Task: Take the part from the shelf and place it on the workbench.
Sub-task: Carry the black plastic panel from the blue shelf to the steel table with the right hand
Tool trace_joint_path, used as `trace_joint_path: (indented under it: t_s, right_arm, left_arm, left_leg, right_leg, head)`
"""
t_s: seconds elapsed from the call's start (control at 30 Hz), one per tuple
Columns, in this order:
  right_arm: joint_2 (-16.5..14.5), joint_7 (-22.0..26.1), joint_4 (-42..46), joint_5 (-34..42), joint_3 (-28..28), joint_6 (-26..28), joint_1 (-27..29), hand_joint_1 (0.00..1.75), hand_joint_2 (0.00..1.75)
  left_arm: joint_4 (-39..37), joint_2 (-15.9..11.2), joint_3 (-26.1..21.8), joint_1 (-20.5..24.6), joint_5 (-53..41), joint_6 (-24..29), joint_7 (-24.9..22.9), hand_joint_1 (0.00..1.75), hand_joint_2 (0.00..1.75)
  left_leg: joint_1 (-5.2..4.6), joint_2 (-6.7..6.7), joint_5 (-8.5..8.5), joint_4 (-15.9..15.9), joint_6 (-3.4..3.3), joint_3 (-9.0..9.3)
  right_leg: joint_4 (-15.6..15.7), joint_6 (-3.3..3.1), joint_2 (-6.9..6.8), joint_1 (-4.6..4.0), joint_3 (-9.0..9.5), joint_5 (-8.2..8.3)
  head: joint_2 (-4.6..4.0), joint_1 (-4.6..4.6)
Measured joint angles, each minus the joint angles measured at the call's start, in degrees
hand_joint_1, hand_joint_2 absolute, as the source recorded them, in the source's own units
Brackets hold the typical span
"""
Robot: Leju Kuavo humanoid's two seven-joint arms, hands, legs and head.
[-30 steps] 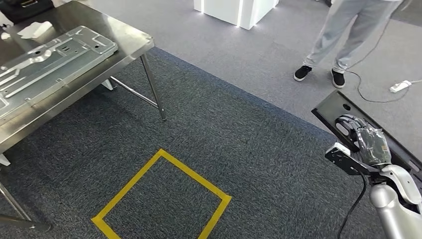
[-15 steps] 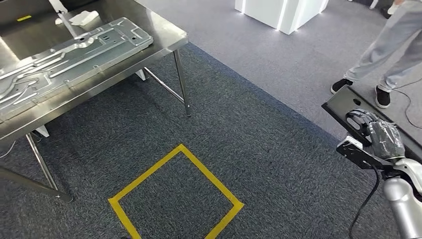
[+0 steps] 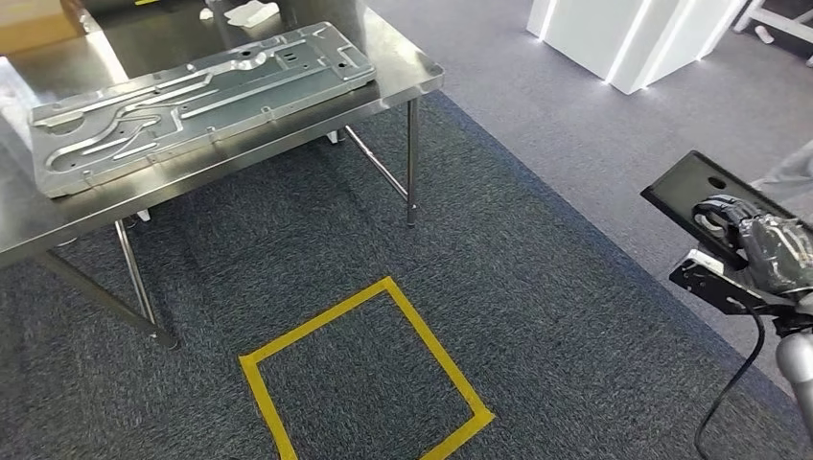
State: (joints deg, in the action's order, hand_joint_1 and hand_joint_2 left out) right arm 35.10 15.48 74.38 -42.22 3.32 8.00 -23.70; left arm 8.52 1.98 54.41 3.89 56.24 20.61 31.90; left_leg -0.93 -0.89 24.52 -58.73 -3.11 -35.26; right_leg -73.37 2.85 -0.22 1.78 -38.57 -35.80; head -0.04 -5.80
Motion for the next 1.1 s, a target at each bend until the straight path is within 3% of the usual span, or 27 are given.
trace_joint_path:
  t_s: [0.03,0.07,0.1,0.17,0.23,0.3,0.33,0.4,0.47,0.53,0.57,0.63,0.67,0.7,0.77,0.83,0.9,0.97,1.03,1.07,1.1]
  right_arm:
    - [1.2,-0.7,0.0,-0.6,0.4,-1.1,-1.3,1.75,1.75]
    - [2.3,-1.1,-0.1,-1.3,0.8,-1.7,-2.9,1.75,1.75]
    - [3.1,-1.5,-0.2,-2.7,1.4,-1.6,-4.6,1.75,1.75]
    - [4.1,-2.7,-1.8,-8.0,3.6,1.2,-8.8,1.75,1.75]
    - [4.1,-4.4,-4.6,-14.6,6.8,5.5,-13.0,1.75,1.75]
    - [3.8,-5.5,-7.3,-18.0,10.2,8.1,-15.9,1.75,1.75]
    - [3.5,-5.8,-8.3,-18.5,11.5,8.7,-16.8,1.75,1.75]
    - [3.2,-6.1,-9.7,-18.9,13.4,9.5,-18.2,1.75,1.75]
    - [2.9,-6.8,-10.7,-20.1,14.7,10.2,-19.2,1.75,1.75]
    - [2.5,-8.1,-11.8,-22.6,16.4,11.0,-20.3,1.75,1.75]
    - [2.2,-8.6,-12.3,-23.6,17.3,11.3,-20.7,1.75,1.75]
    - [1.1,-9.3,-13.3,-24.8,18.8,11.9,-21.4,1.75,1.75]
    - [0.4,-9.5,-13.9,-25.3,19.4,12.4,-21.8,1.75,1.75]
    - [-0.4,-9.7,-14.7,-25.7,19.9,12.9,-22.4,1.75,1.75]
    - [-2.4,-9.9,-16.6,-26.5,20.7,13.8,-24.1,1.75,1.75]
    - [-4.8,-9.9,-18.8,-27.0,21.5,13.9,-26.4,1.75,1.75]
    - [-6.7,-9.7,-20.9,-27.0,22.3,13.7,-28.7,1.75,1.75]
    - [-7.4,-9.2,-22.7,-26.3,22.7,13.9,-30.5,1.75,1.75]
    - [-7.5,-8.5,-24.3,-25.2,22.8,14.4,-31.0,1.75,1.75]
    - [-7.5,-8.1,-24.9,-24.7,22.9,14.7,-31.0,1.75,1.75]
    - [-7.5,-7.8,-25.4,-24.2,23.0,15.0,-31.0,1.75,1.75]
  left_arm:
    - [0.0,0.0,0.1,-0.1,0.0,-0.1,0.0,0.0,1.75]
    - [0.0,0.0,0.1,-0.3,0.0,-0.2,0.1,0.0,1.75]
    - [0.0,0.0,0.2,-0.4,0.0,-0.2,0.0,0.0,1.75]
    - [0.0,0.0,0.2,-0.4,0.1,-0.3,-0.2,0.0,1.75]
    - [0.0,0.0,0.2,-0.1,0.2,-0.2,-0.5,0.0,1.75]
    - [0.0,0.0,0.2,-0.1,0.2,-0.2,-0.6,0.0,1.75]
    - [0.0,0.0,0.2,-0.1,0.2,-0.1,-0.6,0.0,1.75]
    - [0.0,0.1,0.2,-0.1,0.2,-0.1,-0.6,0.0,1.75]
    - [0.1,0.1,0.2,0.0,0.2,-0.2,-0.5,0.0,1.75]
    - [0.1,0.1,0.2,0.0,0.3,-0.3,-0.4,0.0,1.75]
    - [0.2,0.1,0.2,0.0,0.3,-0.3,-0.4,0.0,1.75]
    - [0.2,0.1,0.2,-0.1,0.5,-0.3,-0.4,0.0,1.75]
    - [0.2,0.1,0.2,-0.2,0.7,-0.3,-0.4,0.0,1.75]
    - [0.2,0.0,0.2,-0.3,0.9,-0.2,-0.3,0.0,1.75]
    - [0.2,-0.1,0.1,-0.4,1.5,-0.1,-0.2,0.0,1.75]
    - [0.2,-0.1,0.0,-0.6,2.1,-0.1,-0.3,0.0,1.75]
    - [0.2,0.0,-0.1,-0.4,2.4,0.0,-0.5,0.0,1.75]
    - [0.2,0.1,-0.1,0.0,2.5,0.2,-0.8,0.0,1.75]
    - [0.2,0.2,-0.1,-0.1,2.6,0.4,-0.8,0.0,1.75]
    - [0.2,0.3,-0.1,-0.3,2.5,0.5,-0.8,0.0,1.75]
    - [0.2,0.4,-0.1,-0.6,2.5,0.5,-0.8,0.0,1.75]
  left_leg:
    - [-0.03,-0.78,0.05,-0.1,-0.02,0.07]
    - [-0.01,-1.54,0.13,-0.2,0.03,0.18]
    - [0.06,-2.3,0.26,-0.3,0.18,0.33]
    - [0.14,-3.66,0.67,-1.0,0.75,0.21]
    - [0.22,-4.81,0.76,-1.5,1.43,-0.47]
    - [0.42,-5.99,0.47,-1.4,2.08,-1.0]
    - [0.44,-5.77,0.51,-1.6,2.4,-1.14]
    - [0.35,-3.22,2.01,-4.3,3.06,-2.57]
    - [0.49,-0.33,5.03,-10.9,3.56,-6.01]
    - [0.78,0.38,6.57,-16.9,3.76,-9.39]
    - [0.86,0.49,5.89,-17.3,3.75,-9.81]
    - [0.8,1.26,2.0,-11.8,3.34,-7.39]
    - [0.5,2.62,0.31,-7.8,2.9,-5.44]
    - [0.08,3.91,-0.8,-4.3,2.43,-3.78]
    - [-0.65,5.43,-0.98,-1.3,1.78,-2.5]
    - [-0.59,4.4,-1.16,-0.7,1.43,-2.27]
    - [-0.24,3.13,-1.6,0.2,0.88,-1.75]
    - [-0.09,1.54,-1.84,0.7,0.39,-1.47]
    - [-0.08,-0.3,-1.76,0.6,0.2,-1.29]
    - [-0.06,-1.21,-1.65,0.5,0.21,-1.16]
    - [-0.05,-2.05,-1.51,0.3,0.27,-1.05]
  right_leg:
    - [-1.9,0.11,0.1,0.02,-1.44,0.15]
    - [-1.6,0.23,0.16,0.08,-1.85,1.5]
    - [1.1,0.36,0.38,0.24,-1.06,3.92]
    - [8.6,0.65,2.68,0.78,1.78,8.07]
    - [12.5,0.57,4.86,0.97,3.14,9.1]
    - [12.8,-0.04,4.34,0.84,3.2,8.97]
    - [13.0,-0.43,3.62,0.86,3.36,9.01]
    - [13.3,-1.23,1.96,0.94,3.79,8.99]
    - [13.4,-1.71,0.27,0.65,4.05,8.82]
    - [13.4,-1.88,-1.27,0.46,4.2,8.61]
    - [13.4,-1.91,-1.94,0.39,4.35,8.47]
    - [13.4,-1.86,-3.27,0.23,4.87,8.09]
    - [13.4,-1.76,-3.83,0.13,5.16,7.89]
    - [13.4,-1.58,-4.31,-0.07,5.37,7.7]
    - [13.6,-1.09,-5.23,-0.38,5.61,7.49]
    - [13.9,-0.51,-5.82,-0.42,5.91,7.31]
    - [12.3,-0.1,-3.96,-0.16,5.4,6.16]
    - [6.6,0.05,-1.17,-0.03,2.48,3.45]
    - [0.1,0.21,-0.16,-0.05,-1.38,1.68]
    - [-1.0,0.31,-0.03,0.0,-2.44,2.25]
    - [0.2,0.37,0.07,0.08,-2.49,3.92]
  head:
    - [0.0,0.0]
    - [0.0,-0.01]
    - [0.0,-0.01]
    - [0.0,0.0]
    - [0.0,-0.04]
    - [0.0,-0.05]
    - [0.0,-0.04]
    - [0.0,-0.11]
    - [0.0,-0.19]
    - [0.0,-0.19]
    - [0.0,-0.2]
    - [0.0,-0.19]
    - [0.0,-0.19]
    - [0.0,-0.19]
    - [0.0,-0.19]
    - [0.0,-0.19]
    - [0.0,-0.19]
    - [0.0,-0.19]
    - [0.0,-0.19]
    - [0.0,-0.19]
    - [0.0,-0.19]
